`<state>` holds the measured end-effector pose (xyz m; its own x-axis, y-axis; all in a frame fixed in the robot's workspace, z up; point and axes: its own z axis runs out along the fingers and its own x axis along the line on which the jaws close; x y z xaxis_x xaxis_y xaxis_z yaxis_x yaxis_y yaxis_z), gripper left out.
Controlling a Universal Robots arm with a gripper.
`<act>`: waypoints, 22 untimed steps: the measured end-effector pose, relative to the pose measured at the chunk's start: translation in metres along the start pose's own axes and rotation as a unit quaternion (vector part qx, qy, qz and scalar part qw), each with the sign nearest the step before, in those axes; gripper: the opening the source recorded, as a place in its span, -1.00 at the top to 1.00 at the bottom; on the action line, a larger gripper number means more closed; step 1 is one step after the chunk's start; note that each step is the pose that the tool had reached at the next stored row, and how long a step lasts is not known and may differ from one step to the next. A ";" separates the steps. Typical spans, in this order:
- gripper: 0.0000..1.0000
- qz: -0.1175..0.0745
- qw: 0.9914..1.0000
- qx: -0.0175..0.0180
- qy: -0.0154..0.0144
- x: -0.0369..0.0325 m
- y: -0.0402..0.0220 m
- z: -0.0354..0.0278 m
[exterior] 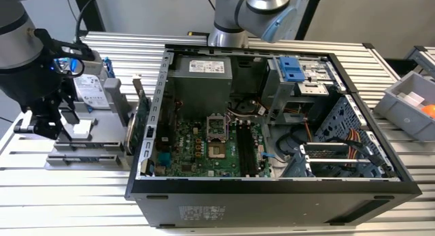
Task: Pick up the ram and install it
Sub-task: 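Pick up the ram and move it above insertion slot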
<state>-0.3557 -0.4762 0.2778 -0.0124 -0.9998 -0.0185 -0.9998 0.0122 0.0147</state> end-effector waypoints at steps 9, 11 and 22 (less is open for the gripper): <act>-1.00 0.001 1.000 0.000 0.000 0.0011 -0.0002 0.0135; -1.00 0.001 1.000 0.000 0.000 0.0043 -0.0002 0.0167; -1.00 0.005 1.000 0.001 0.000 0.0076 0.0011 0.0500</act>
<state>-0.3576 -0.4829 0.2277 -0.0220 -0.9996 -0.0185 -0.9997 0.0217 0.0138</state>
